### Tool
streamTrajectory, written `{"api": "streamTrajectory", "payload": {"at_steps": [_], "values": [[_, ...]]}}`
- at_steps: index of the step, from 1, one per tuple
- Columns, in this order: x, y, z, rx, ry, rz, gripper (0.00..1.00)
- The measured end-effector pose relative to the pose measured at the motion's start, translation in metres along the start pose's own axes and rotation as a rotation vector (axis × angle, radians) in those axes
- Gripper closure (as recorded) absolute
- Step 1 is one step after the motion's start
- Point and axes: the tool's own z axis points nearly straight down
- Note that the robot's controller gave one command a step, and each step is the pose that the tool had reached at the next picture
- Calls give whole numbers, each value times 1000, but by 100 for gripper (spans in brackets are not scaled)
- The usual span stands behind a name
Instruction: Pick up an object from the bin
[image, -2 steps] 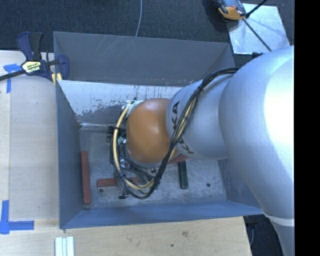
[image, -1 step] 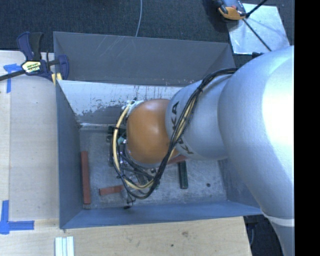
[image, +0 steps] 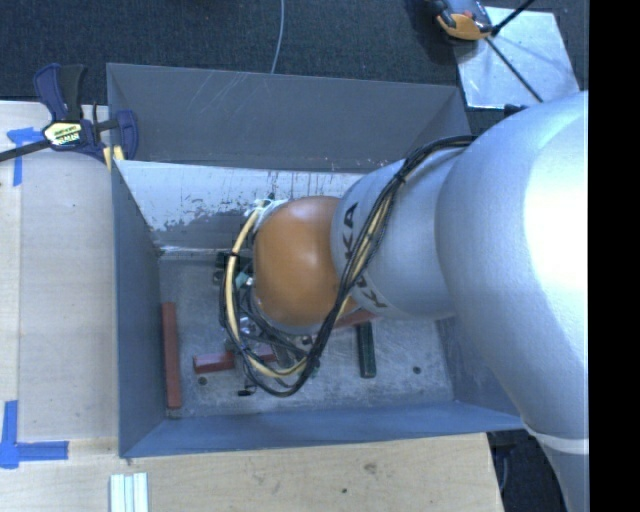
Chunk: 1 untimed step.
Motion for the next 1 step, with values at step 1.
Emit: {"api": "streamTrajectory", "payload": {"at_steps": [1], "values": [[0,0,0,0,0,0,100]]}}
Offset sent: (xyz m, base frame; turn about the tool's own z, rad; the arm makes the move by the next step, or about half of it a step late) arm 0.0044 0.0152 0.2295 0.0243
